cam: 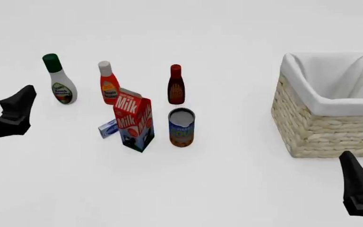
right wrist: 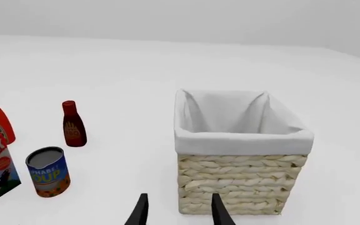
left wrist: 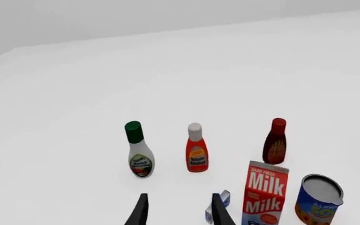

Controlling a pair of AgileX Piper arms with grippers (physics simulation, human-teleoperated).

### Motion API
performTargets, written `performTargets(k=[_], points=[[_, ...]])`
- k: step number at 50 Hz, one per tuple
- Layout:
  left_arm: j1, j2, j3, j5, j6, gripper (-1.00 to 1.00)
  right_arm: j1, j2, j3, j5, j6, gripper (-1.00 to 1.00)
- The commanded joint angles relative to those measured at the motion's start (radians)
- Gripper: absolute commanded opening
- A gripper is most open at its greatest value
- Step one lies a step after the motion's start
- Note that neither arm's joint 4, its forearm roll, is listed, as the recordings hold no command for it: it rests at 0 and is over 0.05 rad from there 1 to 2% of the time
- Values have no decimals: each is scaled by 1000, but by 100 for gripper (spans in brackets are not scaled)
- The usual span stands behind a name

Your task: Pick the ketchup and place it in the basket.

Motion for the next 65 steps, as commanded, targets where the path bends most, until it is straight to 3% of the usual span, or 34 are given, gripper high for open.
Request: performTargets(k=[1, 7, 8, 23, 46, 65], points=[[-27, 181, -176, 68, -64, 100, -1, 31, 2, -22, -11, 100], [-45, 237, -230, 76, -46, 100, 3, 63, 2, -46, -9, 100], [-40, 380, -346, 102, -52, 100, 4, 82, 3, -60, -8, 100], [-40, 543, -504, 135, -76, 100, 5, 134, 3, -100, -5, 100], [-10, 747, -629, 112, -85, 100, 2, 176, 4, -130, -8, 100], [-18, 851, -725, 128, -43, 100, 1, 221, 4, -166, -14, 100]])
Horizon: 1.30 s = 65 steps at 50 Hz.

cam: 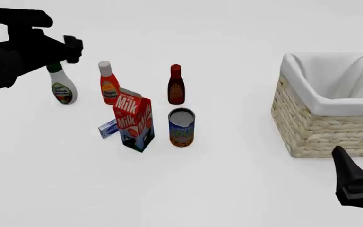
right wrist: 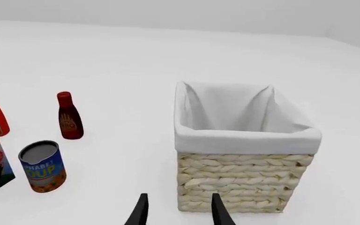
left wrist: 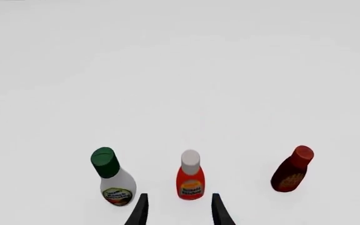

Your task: Pick the ketchup and place it in the basket.

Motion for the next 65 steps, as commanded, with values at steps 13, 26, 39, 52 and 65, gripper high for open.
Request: performTargets(k=[13, 26, 39, 52, 65], points=[[-7, 130, -115, 10, 26, 100, 6, 74, 0, -62, -10, 100], [-7, 187, -191, 30, 34, 100, 6, 98, 0, -84, -17, 100], [-8, 238, -224, 21, 40, 100, 3, 115, 0, -96, -20, 100], [-19, 301, -268, 10, 40, 100, 2, 154, -1, -124, -22, 100], [-30, 387, -302, -19, 26, 100, 4, 194, 0, -157, -25, 100]])
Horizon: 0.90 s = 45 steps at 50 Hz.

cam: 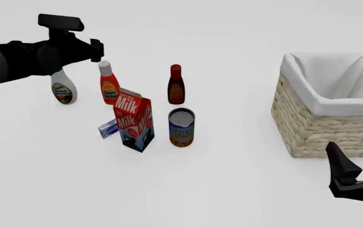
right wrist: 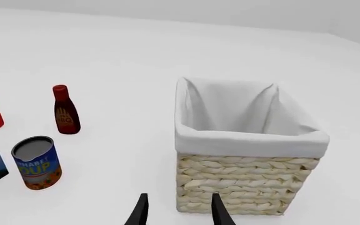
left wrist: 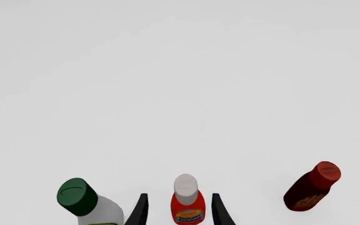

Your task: Pick the ketchup and place it in the basket.

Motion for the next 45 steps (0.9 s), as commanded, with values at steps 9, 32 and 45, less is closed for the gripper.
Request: performTargets(k=[9, 32, 45], points=[[-7, 104, -51, -29, -6, 100, 4, 41, -1, -28, 3, 100], [-8, 204, -107, -41, -15, 100, 3, 70, -1, -45, 11, 100], [-11, 229, -121, -46, -22, 100, 0, 77, 0, -51, 10, 100]])
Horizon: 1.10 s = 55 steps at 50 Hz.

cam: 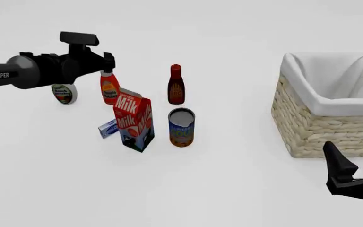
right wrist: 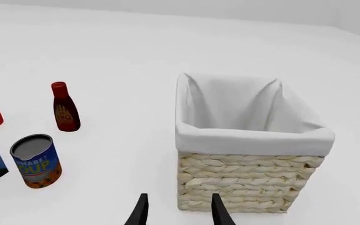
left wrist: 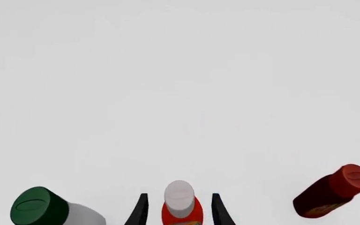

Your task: Pick the ketchup and place it in the basket.

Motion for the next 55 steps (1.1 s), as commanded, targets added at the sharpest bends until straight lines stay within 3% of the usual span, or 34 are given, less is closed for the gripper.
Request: performTargets(k=[1, 55], points=[[0, 30, -16, -5, -4, 100, -1, 11, 1, -8, 1, 100], [6, 138, -70, -24, -10, 100, 0, 76, 0, -53, 8, 100]])
